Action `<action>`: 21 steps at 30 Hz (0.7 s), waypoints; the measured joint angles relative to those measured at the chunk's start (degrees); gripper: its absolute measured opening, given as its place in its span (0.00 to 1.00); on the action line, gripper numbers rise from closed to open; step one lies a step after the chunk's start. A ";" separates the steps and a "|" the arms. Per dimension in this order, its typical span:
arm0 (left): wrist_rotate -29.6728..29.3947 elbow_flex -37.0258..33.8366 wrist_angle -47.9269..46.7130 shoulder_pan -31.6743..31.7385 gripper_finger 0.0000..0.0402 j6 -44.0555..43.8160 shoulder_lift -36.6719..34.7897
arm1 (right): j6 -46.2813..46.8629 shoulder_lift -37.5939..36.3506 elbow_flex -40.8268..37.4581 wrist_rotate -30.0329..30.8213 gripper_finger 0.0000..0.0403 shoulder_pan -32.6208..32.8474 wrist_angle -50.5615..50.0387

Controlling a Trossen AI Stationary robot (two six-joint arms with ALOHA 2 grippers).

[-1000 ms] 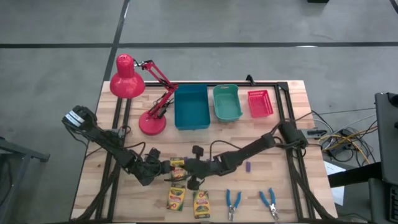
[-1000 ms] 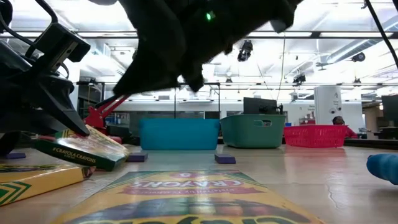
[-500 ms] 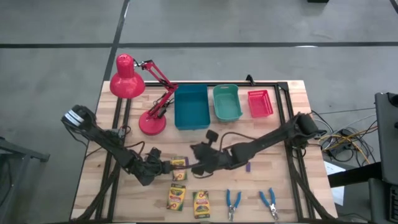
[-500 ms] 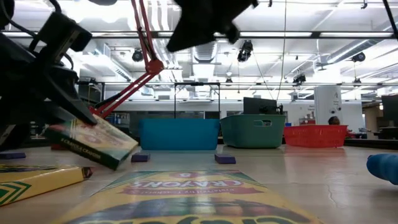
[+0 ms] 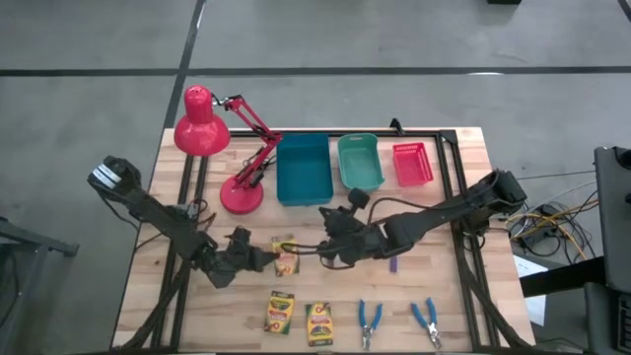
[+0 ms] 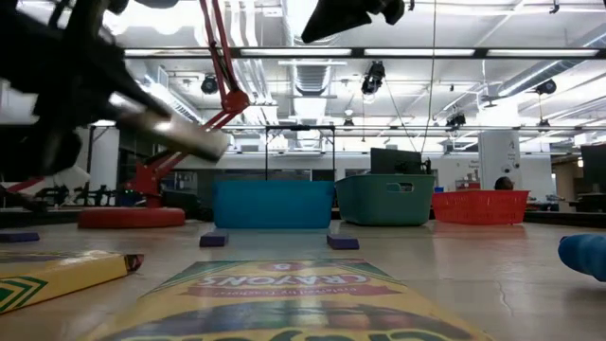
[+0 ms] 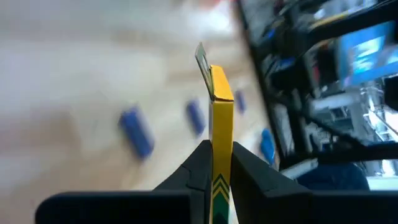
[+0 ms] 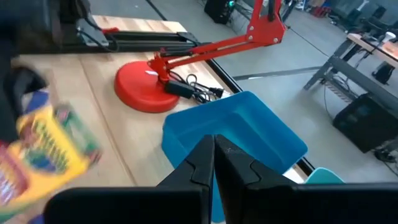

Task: Pick & Place School Supplies
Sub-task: Put the crayon box into the blue bin

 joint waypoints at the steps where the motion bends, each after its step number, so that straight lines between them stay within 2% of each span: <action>1: -2.39 0.30 0.03 0.03 0.10 3.64 -1.12 | 0.02 0.00 0.00 -0.02 0.02 0.00 0.00; 4: -8.99 1.78 -0.17 0.71 0.10 16.82 -4.50 | 0.17 0.00 0.00 -0.02 0.02 0.00 -0.17; 7: -12.77 3.33 -0.19 2.56 0.10 31.26 -8.04 | 0.20 0.00 0.00 -0.02 0.02 0.00 -0.20; 11: -13.63 4.67 -0.33 7.84 0.10 47.88 -11.19 | 0.20 -0.54 0.00 -0.02 0.02 0.00 -0.20; 14: -13.44 5.05 -0.34 13.65 0.10 54.42 -12.52 | 0.20 -1.01 0.00 -0.01 0.02 0.00 -0.21; 17: -9.55 5.23 -0.31 20.11 0.10 56.97 -12.93 | 0.20 -1.56 0.00 0.04 0.02 0.00 -0.32; 21: 2.63 5.23 -0.30 28.56 0.10 57.76 -12.06 | 0.20 -2.92 0.00 1.30 0.02 0.02 -1.54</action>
